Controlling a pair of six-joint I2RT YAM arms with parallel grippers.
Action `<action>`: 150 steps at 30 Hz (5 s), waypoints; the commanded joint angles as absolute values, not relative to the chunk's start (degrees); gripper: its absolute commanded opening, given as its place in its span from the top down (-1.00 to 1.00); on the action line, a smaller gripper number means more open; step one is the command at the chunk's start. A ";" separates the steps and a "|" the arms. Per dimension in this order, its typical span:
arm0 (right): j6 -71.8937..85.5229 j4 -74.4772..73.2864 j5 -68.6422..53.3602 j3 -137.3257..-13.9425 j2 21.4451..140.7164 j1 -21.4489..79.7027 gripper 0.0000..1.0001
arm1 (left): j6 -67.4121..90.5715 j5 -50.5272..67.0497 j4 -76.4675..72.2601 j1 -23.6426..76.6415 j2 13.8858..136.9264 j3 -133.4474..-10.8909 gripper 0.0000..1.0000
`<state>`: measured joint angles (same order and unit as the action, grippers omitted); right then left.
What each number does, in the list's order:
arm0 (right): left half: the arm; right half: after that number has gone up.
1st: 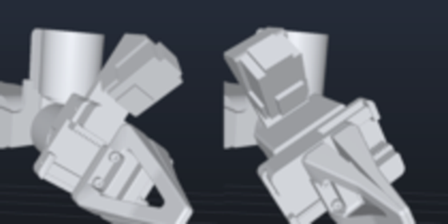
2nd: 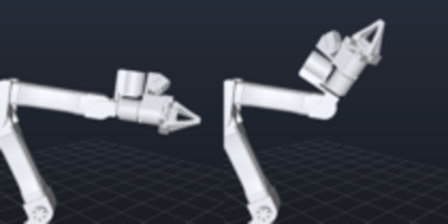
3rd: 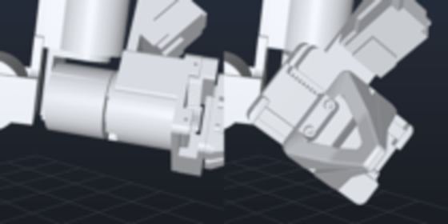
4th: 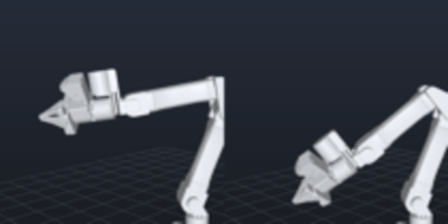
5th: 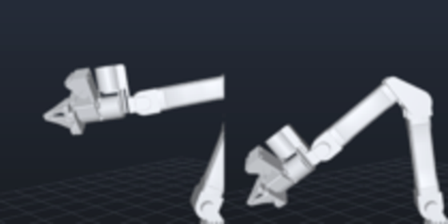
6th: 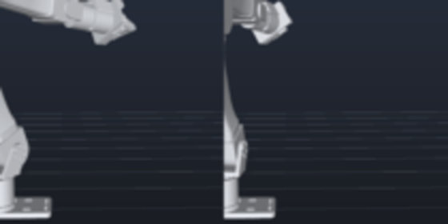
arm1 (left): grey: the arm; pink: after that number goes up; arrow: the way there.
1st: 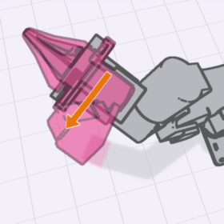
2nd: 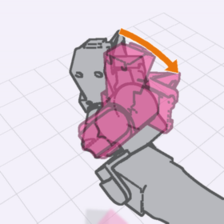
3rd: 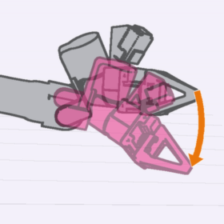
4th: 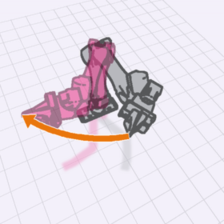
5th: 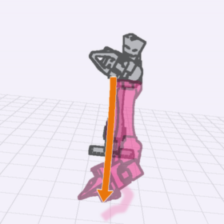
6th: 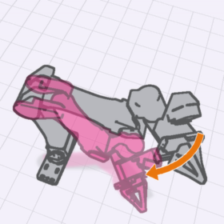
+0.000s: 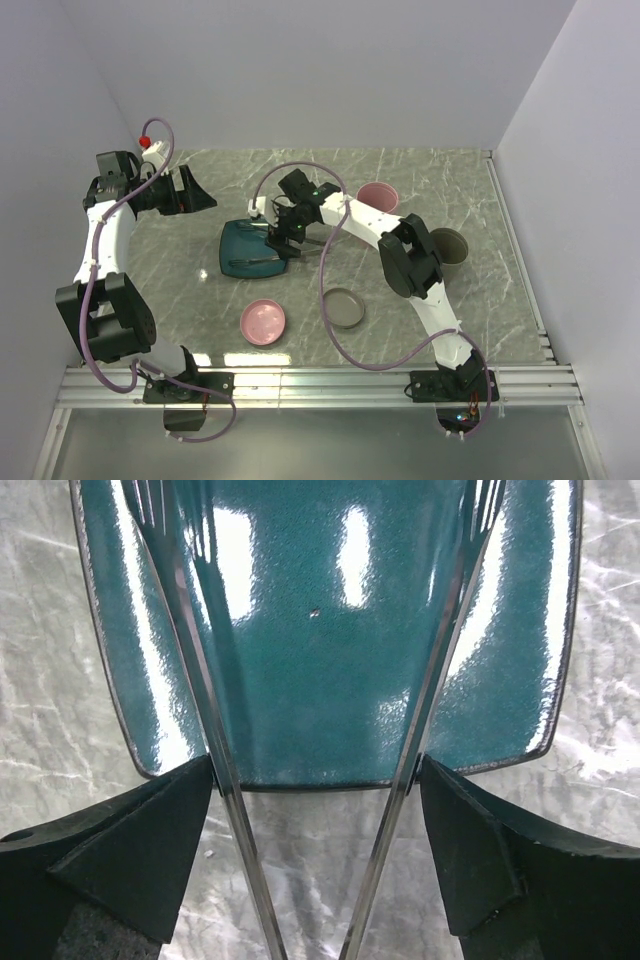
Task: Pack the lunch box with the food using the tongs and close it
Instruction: Place the clamp on the plate, then pick up the box lid from the center of the board.
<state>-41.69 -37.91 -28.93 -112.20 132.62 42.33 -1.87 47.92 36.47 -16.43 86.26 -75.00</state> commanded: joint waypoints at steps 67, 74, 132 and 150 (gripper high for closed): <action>-10.90 -38.06 -40.78 -66.18 58.97 5.46 -0.99 | -64.86 25.14 46.67 57.56 99.13 -74.87 -0.23; -10.02 -38.41 -45.35 -68.99 61.79 1.50 -0.99 | -70.05 20.65 45.97 59.76 100.63 -72.07 0.01; 2.46 -1.70 -65.48 -64.18 50.03 -4.58 -0.99 | 82.89 70.85 -66.88 26.81 78.84 -68.99 0.99; -14.76 13.09 -42.98 -57.48 48.16 30.23 -0.60 | 89.12 72.33 -69.70 26.98 80.77 -70.84 0.99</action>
<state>-12.84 7.92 -46.72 -57.78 47.11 28.36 87.46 72.20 -65.78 26.98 81.65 -68.77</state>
